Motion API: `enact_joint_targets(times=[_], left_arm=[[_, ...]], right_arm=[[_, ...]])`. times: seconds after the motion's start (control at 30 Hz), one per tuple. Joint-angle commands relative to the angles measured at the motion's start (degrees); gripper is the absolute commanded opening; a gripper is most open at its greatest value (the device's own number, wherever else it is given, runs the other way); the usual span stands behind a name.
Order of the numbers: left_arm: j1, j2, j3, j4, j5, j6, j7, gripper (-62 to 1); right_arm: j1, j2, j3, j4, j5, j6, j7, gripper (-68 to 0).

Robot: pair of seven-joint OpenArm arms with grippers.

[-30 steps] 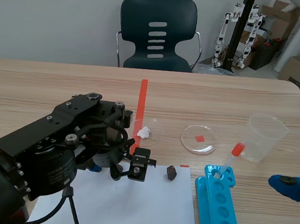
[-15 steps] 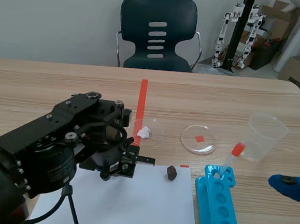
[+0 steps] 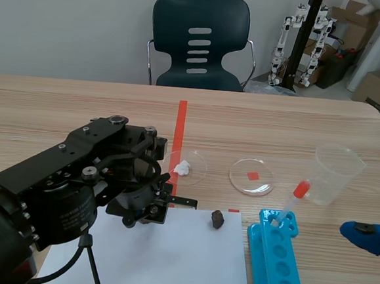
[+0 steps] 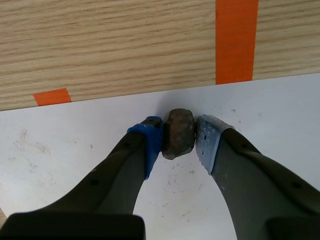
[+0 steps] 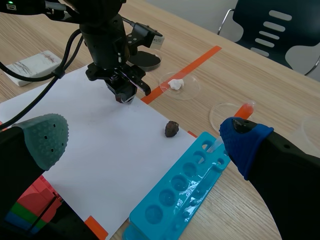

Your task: Pick up the middle mineral with the left hand

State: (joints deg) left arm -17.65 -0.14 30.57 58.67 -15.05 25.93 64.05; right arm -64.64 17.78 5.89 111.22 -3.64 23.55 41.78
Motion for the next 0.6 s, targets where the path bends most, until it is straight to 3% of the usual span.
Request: enact_joint_targets(times=[0.0, 0.13, 0.3, 0.57], left_arm=[[-0.5, 0.4, -0.3, 0.3, -0.1, 0.1, -0.1, -51.1], [-0.2, -0.1, -0.3, 2.4, 2.7, 0.1, -0.1, -51.1], [1.0, -3.0, -0.4, 8.8, 2.7, 0.1, -0.8, -51.1], [9.1, -9.7, -0.4, 24.3, 2.6, 0.1, -12.4, -51.1]], right_arm=[[-0.1, 0.0, 0.2, 0.5, 0.6, 0.0, 0.9, -3.7], [-0.1, 0.0, 0.2, 0.5, 0.6, 0.0, 0.9, -3.7], [-0.1, 0.0, 0.2, 0.5, 0.6, 0.0, 0.9, -3.7], [-0.1, 0.0, 0.2, 0.5, 0.6, 0.0, 0.9, -3.7]])
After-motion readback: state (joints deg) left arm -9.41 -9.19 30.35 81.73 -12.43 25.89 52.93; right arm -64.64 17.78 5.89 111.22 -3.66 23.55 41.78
